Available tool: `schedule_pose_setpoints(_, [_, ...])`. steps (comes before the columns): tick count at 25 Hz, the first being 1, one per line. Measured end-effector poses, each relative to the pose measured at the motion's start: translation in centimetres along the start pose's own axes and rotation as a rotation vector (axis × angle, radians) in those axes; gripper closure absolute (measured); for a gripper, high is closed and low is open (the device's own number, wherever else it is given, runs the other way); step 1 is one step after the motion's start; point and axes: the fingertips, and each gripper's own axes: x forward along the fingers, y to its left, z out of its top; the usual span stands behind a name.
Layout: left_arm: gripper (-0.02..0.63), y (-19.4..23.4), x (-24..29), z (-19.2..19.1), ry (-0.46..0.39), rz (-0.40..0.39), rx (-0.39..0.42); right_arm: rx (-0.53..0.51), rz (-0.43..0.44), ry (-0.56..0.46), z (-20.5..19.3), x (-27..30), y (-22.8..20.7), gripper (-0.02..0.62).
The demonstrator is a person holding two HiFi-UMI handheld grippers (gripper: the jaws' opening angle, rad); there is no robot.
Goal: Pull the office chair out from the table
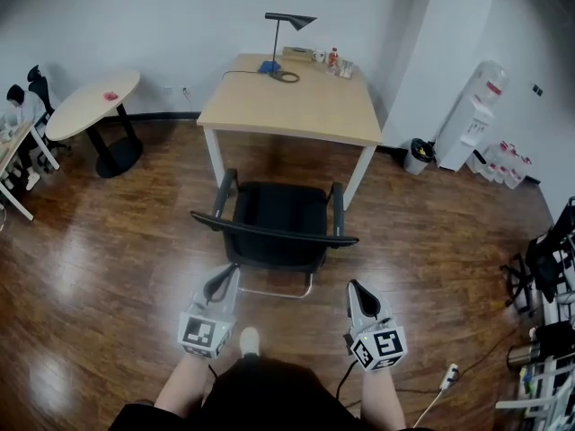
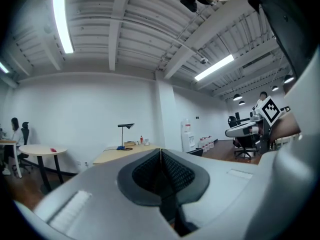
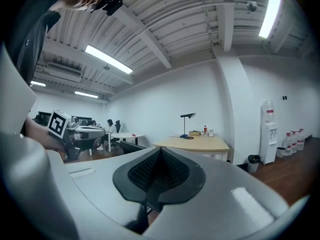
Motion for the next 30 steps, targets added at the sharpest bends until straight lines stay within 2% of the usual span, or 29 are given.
schedule_pose_setpoints(6, [0.600, -2.5, -4.1, 1.9, -0.032, 0.067, -0.024, 0.036, 0.022, -0.029, 0.3, -4.1, -0.7, 0.581])
schedule_pose_setpoints(12, [0.600, -2.5, -7.3, 1.8, -0.047, 0.118, -0.043, 0.030, 0.050, -0.067, 0.9, -6.0, 0.5, 0.581])
schedule_pose_setpoints(21, [0.600, -1.8, -10.3, 1.4, -0.052, 0.106, -0.102, 0.056, 0.019, -0.087, 0.8, -8.1, 2.9, 0.583])
schedule_pose_setpoints(30, [0.600, 0.9, -13.3, 2.7, -0.081, 0.121, -0.109, 0.083, 0.020, -0.103, 0.9, -6.8, 7.2, 0.583])
